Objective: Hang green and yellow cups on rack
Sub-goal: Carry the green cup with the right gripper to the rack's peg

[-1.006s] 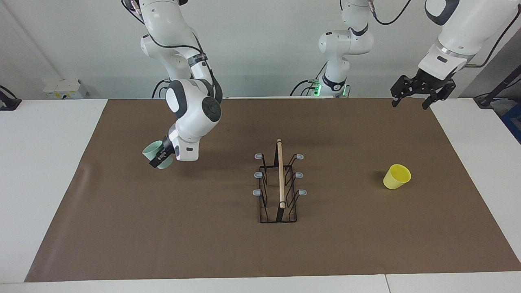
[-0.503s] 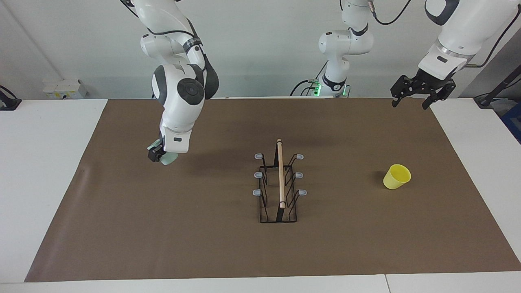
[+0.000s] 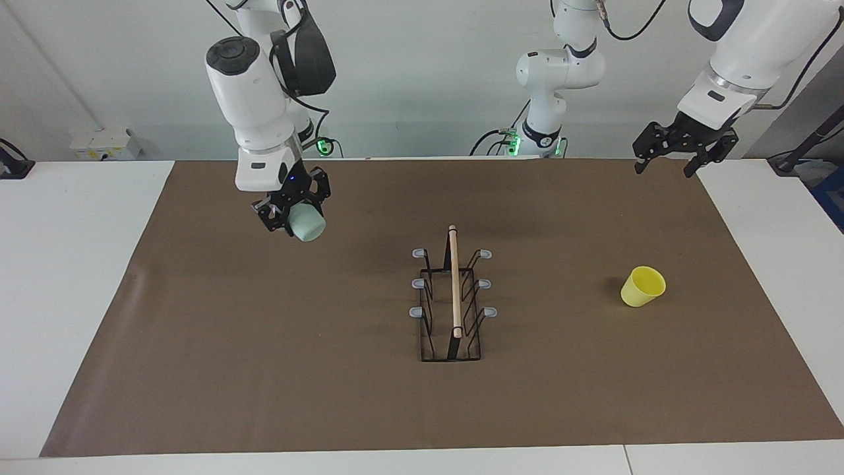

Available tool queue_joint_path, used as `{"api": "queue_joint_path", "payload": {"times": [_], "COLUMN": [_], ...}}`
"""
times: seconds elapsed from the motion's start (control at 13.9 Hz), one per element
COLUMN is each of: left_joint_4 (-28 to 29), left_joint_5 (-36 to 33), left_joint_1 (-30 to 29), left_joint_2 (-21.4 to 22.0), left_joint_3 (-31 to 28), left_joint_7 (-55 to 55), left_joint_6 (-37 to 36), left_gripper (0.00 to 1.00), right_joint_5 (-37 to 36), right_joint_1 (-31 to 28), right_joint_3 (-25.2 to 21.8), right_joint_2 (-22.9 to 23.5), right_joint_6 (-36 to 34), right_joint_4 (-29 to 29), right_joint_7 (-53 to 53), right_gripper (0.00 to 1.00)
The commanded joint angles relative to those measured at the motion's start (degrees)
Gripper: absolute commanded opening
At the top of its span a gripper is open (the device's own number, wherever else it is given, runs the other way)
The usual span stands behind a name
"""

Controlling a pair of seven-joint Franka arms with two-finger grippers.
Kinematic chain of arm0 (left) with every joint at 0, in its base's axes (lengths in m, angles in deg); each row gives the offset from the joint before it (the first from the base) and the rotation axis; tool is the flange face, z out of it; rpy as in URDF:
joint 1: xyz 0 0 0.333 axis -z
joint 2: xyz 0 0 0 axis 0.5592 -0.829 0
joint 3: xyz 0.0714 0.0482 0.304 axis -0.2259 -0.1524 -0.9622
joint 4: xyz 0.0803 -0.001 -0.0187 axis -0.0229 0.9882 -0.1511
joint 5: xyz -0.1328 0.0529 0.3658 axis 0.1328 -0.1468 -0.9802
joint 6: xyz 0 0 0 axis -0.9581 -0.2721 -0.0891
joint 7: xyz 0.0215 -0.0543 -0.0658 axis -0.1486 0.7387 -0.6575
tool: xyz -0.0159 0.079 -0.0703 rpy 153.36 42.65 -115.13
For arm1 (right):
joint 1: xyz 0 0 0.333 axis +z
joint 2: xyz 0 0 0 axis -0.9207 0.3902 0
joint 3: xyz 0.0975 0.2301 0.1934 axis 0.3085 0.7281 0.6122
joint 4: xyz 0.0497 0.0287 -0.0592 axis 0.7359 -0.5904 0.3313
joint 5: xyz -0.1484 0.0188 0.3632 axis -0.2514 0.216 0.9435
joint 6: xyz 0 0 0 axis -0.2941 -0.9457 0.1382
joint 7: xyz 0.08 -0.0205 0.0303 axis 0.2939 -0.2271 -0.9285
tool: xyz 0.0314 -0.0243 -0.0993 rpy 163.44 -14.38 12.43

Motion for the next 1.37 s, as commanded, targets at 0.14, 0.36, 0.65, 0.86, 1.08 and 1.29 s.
{"api": "queue_joint_path", "payload": {"times": [0.14,0.36,0.65,0.86,1.08,1.29], "left_joint_4": [0.0,0.0,0.0,0.0,0.0,0.0], "left_joint_5": [-1.2,-1.2,-1.2,-1.2,-1.2,-1.2], "left_joint_1": [-0.1,-0.1,-0.1,-0.1,-0.1,-0.1], "left_joint_2": [0.5,0.5,0.5,0.5,0.5,0.5], "left_joint_3": [0.1,0.1,0.1,0.1,0.1,0.1], "left_joint_7": [-0.5,-0.5,-0.5,-0.5,-0.5,-0.5], "left_joint_6": [-0.8,-0.8,-0.8,-0.8,-0.8,-0.8], "left_gripper": [1.00,1.00,1.00,1.00,1.00,1.00], "right_joint_5": [19.4,31.0,57.4,87.2,109.9,124.5], "right_joint_1": [0.8,3.7,9.8,12.2,13.7,13.9], "right_joint_3": [0.6,0.6,0.6,0.6,0.9,0.9], "right_joint_2": [-0.9,-1.0,-2.5,-2.7,-3.0,-2.6], "right_joint_6": [16.6,27.8,42.6,47.4,46.7,42.8], "right_joint_4": [-4.9,-7.3,-12.8,-13.2,-15.0,-18.0], "right_joint_7": [0.0,-3.4,-20.4,-46.9,-67.8,-84.5], "right_gripper": [0.00,0.00,0.00,0.00,0.00,0.00]}}
